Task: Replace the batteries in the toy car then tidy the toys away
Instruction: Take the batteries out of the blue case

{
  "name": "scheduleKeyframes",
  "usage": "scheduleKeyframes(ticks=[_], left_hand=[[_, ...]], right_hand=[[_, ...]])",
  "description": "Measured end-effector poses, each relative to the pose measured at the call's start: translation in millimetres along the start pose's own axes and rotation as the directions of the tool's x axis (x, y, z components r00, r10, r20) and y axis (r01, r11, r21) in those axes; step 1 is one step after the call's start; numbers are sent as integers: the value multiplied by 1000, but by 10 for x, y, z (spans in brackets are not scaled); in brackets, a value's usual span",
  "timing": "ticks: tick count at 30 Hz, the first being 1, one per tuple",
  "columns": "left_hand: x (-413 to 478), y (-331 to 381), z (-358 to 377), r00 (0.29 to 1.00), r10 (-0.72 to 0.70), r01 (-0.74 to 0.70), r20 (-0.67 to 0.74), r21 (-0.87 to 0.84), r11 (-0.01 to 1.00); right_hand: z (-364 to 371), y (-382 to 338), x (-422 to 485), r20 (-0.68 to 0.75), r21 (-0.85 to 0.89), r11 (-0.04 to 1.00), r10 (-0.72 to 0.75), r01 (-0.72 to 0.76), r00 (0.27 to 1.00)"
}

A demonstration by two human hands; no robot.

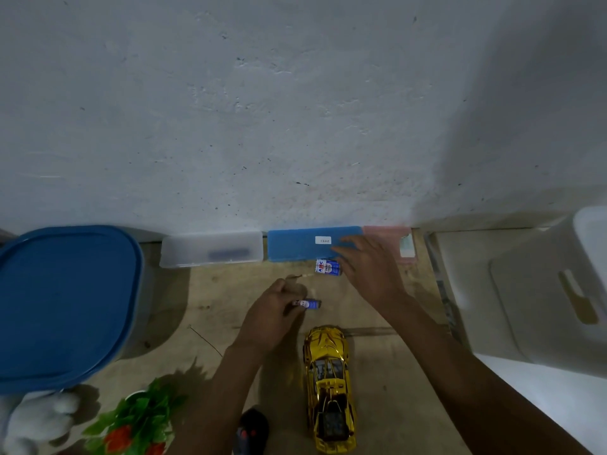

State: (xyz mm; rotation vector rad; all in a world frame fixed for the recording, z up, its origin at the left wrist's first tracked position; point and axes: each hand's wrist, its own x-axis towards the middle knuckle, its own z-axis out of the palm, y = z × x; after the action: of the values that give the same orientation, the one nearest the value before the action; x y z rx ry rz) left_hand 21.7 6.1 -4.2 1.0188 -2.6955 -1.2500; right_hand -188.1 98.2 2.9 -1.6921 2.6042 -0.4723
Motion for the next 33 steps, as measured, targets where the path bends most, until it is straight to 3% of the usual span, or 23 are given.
scheduleKeyframes(ticks=[9,20,24,29,33], left_hand=[[362,358,198,972,-21,27,-233,25,999],[428,396,312,935,-166,144,-312,-93,985],[326,367,261,909,-155,114,-388,-129,985],[338,224,56,838,-262,171,-479,-226,959],[488,175,1,802,-353,153,-482,-406,901]], right_hand=[[-83,4,131,94,69,997,22,-28,995],[-170,27,177,203,118,989,64,-89,977],[-198,47,189,229,111,990,65,-92,971],[-192,23,178,209,113,987,91,-117,974],[-195,-7,175,194,94,989,99,-119,976]])
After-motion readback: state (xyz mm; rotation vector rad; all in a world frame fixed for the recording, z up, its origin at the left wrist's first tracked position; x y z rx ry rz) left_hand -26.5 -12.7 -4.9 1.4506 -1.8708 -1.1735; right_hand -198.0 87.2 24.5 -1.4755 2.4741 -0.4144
